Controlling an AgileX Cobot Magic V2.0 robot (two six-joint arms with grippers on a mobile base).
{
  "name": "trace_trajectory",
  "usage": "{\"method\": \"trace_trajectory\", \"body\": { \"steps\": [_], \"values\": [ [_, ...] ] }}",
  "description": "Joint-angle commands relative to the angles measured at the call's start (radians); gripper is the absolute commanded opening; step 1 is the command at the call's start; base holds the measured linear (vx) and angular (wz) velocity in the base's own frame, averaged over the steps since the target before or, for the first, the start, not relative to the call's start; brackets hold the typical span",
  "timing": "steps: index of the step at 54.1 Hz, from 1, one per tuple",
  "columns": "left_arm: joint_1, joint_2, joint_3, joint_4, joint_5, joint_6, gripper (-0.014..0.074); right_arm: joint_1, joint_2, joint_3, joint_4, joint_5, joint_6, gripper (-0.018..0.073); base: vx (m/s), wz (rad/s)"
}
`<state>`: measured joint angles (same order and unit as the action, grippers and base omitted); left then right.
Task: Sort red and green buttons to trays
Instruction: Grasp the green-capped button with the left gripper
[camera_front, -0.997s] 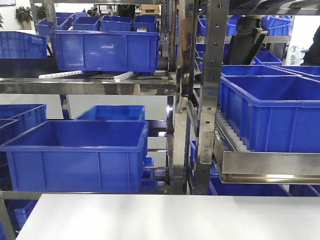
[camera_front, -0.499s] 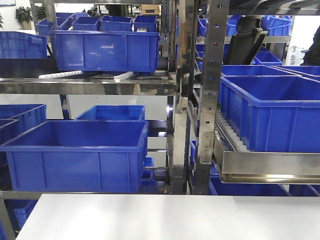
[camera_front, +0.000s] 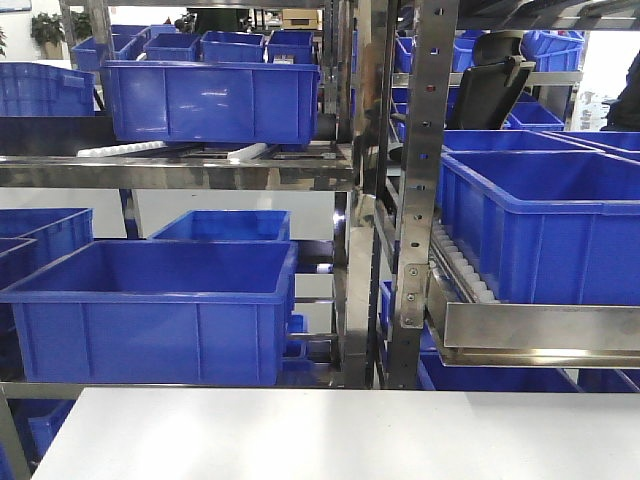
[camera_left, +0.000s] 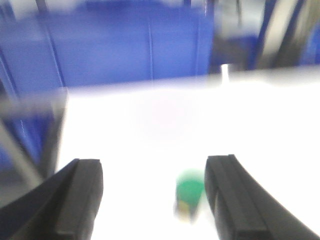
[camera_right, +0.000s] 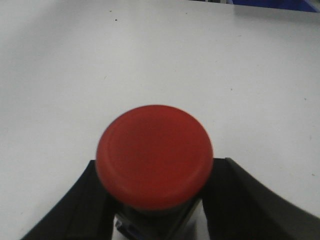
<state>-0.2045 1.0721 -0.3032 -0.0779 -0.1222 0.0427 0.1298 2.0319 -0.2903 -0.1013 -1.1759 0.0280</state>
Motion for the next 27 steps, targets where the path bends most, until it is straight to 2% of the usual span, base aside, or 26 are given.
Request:
{"method": "trace_trajectory", "body": {
  "steps": [1,6,11,17,22,27],
  "values": [
    [-0.017,0.071,0.068,0.004,-0.25,-0.004,0.0556,-0.001,-0.034,0.001,-0.018,-0.164,-0.011,-0.0014,0.0,0.0],
    [-0.023,0.175,0.114,0.007,-0.452,-0.03,0.0556,-0.001,-0.034,0.001,-0.016,-0.164,-0.011,-0.0014,0.0,0.0],
    [-0.023,0.286,0.121,0.047,-0.551,-0.087,0.0556,-0.001,-0.034,0.001,-0.017,-0.164,-0.011,-0.0014,0.0,0.0],
    [-0.023,0.412,0.121,0.154,-0.654,-0.145,0.0556,-0.001,-0.034,0.001,-0.016,-0.164,-0.011,-0.0014,0.0,0.0],
    [-0.023,0.501,0.12,0.244,-0.761,-0.162,0.0556,-0.001,-0.034,0.001,-0.02,-0.164,-0.011,-0.0013,0.0,0.0],
    [-0.023,0.574,0.115,0.283,-0.88,-0.162,0.0556,-0.001,-0.034,0.001,-0.02,-0.163,-0.011,-0.0013,0.0,0.0]
  ]
}}
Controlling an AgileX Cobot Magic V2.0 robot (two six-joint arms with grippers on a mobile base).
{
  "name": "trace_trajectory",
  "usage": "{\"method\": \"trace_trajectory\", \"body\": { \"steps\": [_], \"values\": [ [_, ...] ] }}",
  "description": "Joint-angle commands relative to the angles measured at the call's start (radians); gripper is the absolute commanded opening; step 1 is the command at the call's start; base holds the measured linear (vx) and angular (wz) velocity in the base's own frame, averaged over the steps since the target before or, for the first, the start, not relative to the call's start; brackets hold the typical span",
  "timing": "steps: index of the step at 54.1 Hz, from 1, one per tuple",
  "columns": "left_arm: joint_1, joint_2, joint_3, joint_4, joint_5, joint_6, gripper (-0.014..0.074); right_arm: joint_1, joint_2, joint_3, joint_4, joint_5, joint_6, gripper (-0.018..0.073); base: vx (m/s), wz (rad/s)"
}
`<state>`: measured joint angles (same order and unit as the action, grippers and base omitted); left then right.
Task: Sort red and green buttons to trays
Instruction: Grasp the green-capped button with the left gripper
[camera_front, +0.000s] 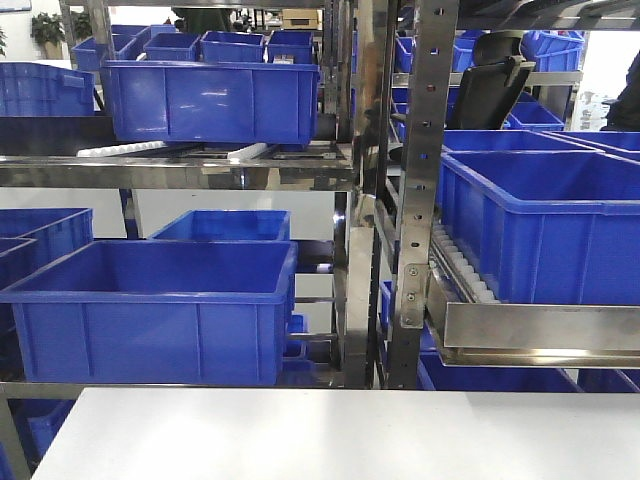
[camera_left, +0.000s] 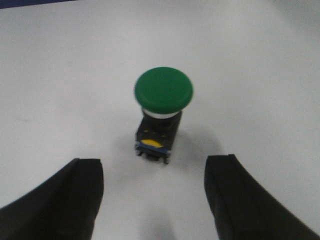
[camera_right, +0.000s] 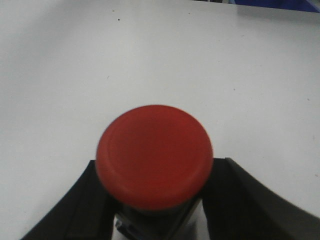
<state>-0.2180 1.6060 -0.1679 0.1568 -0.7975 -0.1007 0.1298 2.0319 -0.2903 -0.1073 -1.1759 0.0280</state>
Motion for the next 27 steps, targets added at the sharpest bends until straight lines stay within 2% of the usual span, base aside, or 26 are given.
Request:
{"method": "trace_trajectory", "body": {
  "steps": [1,5,27],
  "values": [
    [-0.009,0.051,-0.023,0.049,-0.221,-0.018,0.0556,-0.001,-0.034,0.001,-0.015,-0.163,-0.011,-0.0013,0.0,0.0],
    [-0.009,0.098,-0.043,0.047,-0.255,-0.019,0.0556,-0.001,-0.034,0.001,-0.018,-0.163,-0.011,-0.0013,0.0,0.0],
    [-0.009,0.277,-0.197,0.011,-0.268,-0.016,0.0556,-0.001,-0.034,0.001,-0.03,-0.163,-0.008,-0.0013,0.0,0.0]
  ]
}}
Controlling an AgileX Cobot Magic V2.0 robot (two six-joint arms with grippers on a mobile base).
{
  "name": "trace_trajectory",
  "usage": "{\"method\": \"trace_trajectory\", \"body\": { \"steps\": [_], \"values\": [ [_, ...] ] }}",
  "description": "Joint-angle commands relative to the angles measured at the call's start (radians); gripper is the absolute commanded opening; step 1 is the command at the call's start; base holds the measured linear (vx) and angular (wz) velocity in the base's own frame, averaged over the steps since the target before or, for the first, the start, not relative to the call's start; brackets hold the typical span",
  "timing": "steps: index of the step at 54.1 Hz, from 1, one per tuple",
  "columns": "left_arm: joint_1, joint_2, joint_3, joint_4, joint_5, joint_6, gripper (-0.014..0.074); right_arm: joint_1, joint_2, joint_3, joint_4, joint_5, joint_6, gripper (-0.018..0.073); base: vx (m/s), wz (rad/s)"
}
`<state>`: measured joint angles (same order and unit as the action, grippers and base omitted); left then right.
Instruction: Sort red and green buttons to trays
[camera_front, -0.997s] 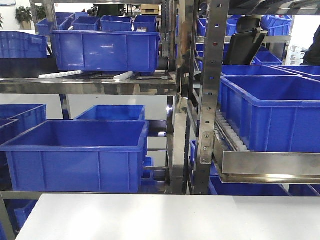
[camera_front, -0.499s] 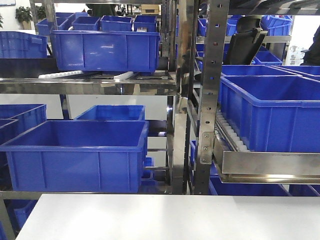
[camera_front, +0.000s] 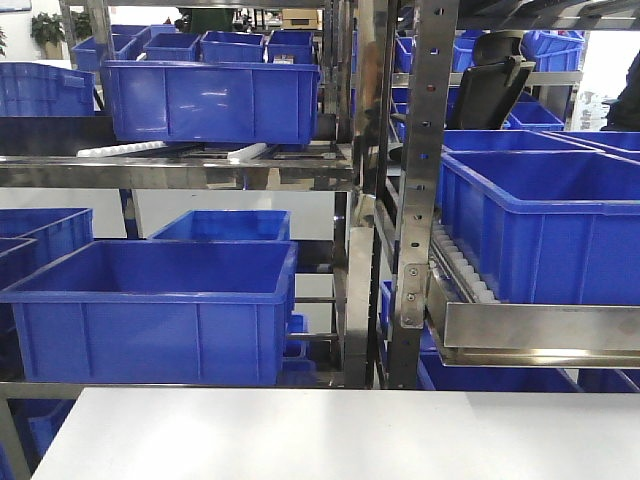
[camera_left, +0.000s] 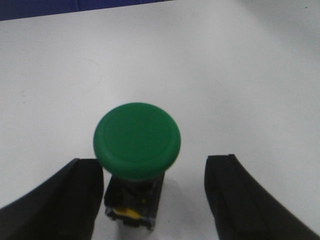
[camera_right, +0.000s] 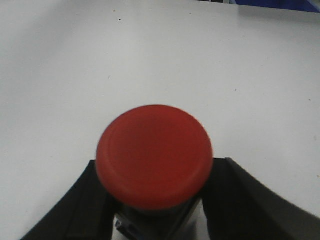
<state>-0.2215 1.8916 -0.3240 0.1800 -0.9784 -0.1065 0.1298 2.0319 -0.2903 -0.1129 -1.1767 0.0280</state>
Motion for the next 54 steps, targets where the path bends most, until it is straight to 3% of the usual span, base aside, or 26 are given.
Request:
{"method": "trace_trajectory", "body": {
  "steps": [1,7,12,17,27,41,50,54],
  "values": [
    [-0.006,-0.003,-0.046,-0.012,-0.087,-0.01,0.0556,-0.001,-0.034,0.001,-0.025,-0.163,-0.008,-0.0013,0.0,0.0],
    [-0.006,0.029,-0.075,-0.022,-0.087,-0.011,0.0547,-0.001,-0.034,0.001,-0.035,-0.163,-0.008,-0.0013,0.0,0.0],
    [-0.006,0.039,-0.083,-0.022,-0.087,-0.009,0.0487,-0.001,-0.034,0.001,-0.047,-0.163,-0.008,-0.0013,0.0,0.0],
    [-0.006,0.036,-0.083,-0.021,-0.089,-0.009,0.0358,-0.001,-0.034,0.001,-0.055,-0.163,-0.008,-0.0013,0.0,0.0],
    [-0.006,0.027,-0.083,-0.006,-0.093,-0.033,-0.0001,-0.001,-0.034,0.001,-0.057,-0.163,-0.007,-0.0013,0.0,0.0],
    [-0.006,-0.134,-0.08,0.06,0.033,-0.164,-0.0006,-0.001,-0.135,0.001,-0.094,-0.138,0.059,-0.0011,0.0,0.0],
    [-0.006,-0.325,-0.081,0.06,0.241,-0.203,-0.0002,-0.001,-0.331,0.001,-0.098,0.01,0.155,-0.0011,0.0,0.0],
    [-0.006,-0.428,-0.098,0.062,0.396,-0.203,0.0,-0.001,-0.443,-0.002,-0.105,0.102,0.176,-0.0011,0.0,0.0]
  ]
}}
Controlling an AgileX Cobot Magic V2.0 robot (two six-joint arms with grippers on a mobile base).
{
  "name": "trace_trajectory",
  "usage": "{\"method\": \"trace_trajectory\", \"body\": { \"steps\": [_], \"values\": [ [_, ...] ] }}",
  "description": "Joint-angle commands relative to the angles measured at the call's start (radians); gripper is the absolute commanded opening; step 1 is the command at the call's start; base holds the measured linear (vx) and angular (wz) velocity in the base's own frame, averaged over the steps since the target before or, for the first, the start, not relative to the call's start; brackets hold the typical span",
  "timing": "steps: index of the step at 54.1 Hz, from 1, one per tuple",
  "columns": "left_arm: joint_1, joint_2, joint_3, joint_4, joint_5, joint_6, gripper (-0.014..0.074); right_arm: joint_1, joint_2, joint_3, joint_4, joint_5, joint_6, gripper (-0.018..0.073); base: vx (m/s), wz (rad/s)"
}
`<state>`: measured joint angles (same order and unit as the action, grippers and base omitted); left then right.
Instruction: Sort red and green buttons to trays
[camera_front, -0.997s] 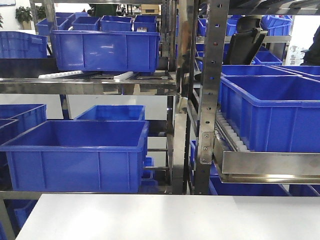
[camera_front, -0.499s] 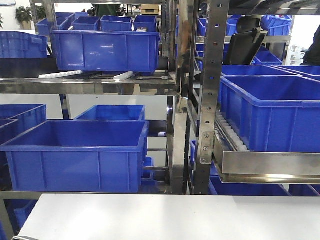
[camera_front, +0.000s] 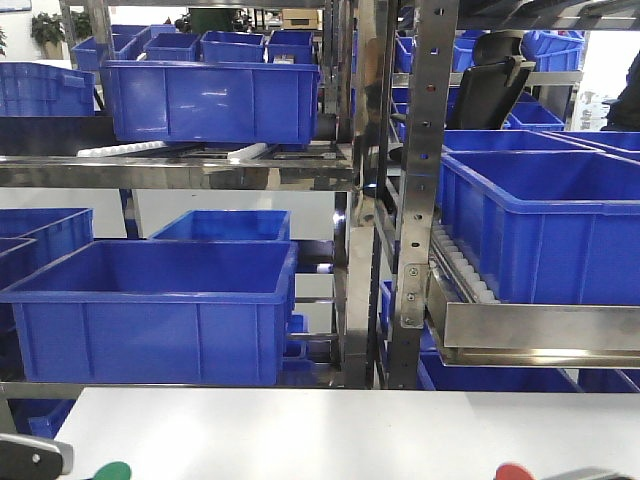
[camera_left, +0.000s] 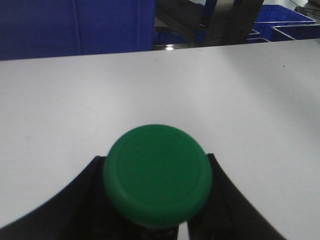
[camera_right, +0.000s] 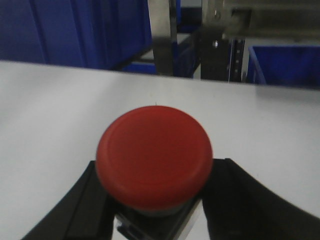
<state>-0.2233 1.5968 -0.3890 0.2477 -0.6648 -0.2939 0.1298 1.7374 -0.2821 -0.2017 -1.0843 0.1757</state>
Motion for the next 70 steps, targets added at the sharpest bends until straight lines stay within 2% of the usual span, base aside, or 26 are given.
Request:
{"method": "trace_trajectory", "body": {
  "steps": [1,5,10,20,24,28,34,40,43,49,55,70],
  "values": [
    [-0.004,-0.152,-0.039,-0.003,0.115,-0.015,0.0,-0.001,-0.172,-0.01,-0.019,0.032,0.028,-0.0011,0.0,0.0],
    [-0.004,-0.25,-0.078,0.023,0.294,-0.015,0.0,-0.001,-0.304,-0.015,-0.024,0.143,0.028,-0.0011,0.0,0.0],
    [-0.005,-0.357,-0.125,0.064,0.468,-0.016,0.0,-0.001,-0.466,-0.037,-0.028,0.363,0.055,-0.0011,0.0,0.0],
    [-0.054,-0.559,-0.16,0.059,0.688,-0.015,0.0,-0.001,-0.763,-0.126,-0.107,0.824,0.143,-0.0011,0.0,0.0],
    [-0.092,-0.643,-0.16,0.037,0.783,-0.013,0.0,-0.001,-0.875,-0.156,-0.134,0.988,0.182,-0.0011,0.0,0.0],
    [-0.122,-0.715,-0.159,0.003,0.878,-0.011,0.0,-0.001,-0.979,-0.162,-0.134,1.084,0.191,-0.0011,0.0,0.0],
    [-0.156,-0.846,-0.149,-0.061,0.984,-0.01,0.0,0.012,-1.137,-0.159,-0.079,1.211,0.192,-0.001,0.0,0.0],
    [-0.173,-0.984,-0.11,-0.142,1.012,-0.004,0.0,0.066,-1.284,-0.159,0.0,1.306,0.178,-0.001,0.0,0.0],
    [-0.175,-1.052,-0.077,-0.159,1.012,-0.004,0.0,0.107,-1.366,-0.159,0.038,1.359,0.143,-0.001,0.0,0.0],
    [-0.175,-1.157,-0.036,-0.131,1.01,-0.004,0.0,0.163,-1.452,-0.159,0.038,1.44,0.07,-0.001,0.0,0.0],
    [-0.175,-1.208,-0.025,-0.083,1.012,-0.004,0.0,0.173,-1.494,-0.159,0.021,1.45,-0.001,-0.001,0.0,0.0],
    [-0.175,-1.206,-0.025,-0.077,1.013,-0.005,0.0,0.17,-1.499,-0.159,0.029,1.429,-0.01,-0.001,0.0,0.0]
  ]
}}
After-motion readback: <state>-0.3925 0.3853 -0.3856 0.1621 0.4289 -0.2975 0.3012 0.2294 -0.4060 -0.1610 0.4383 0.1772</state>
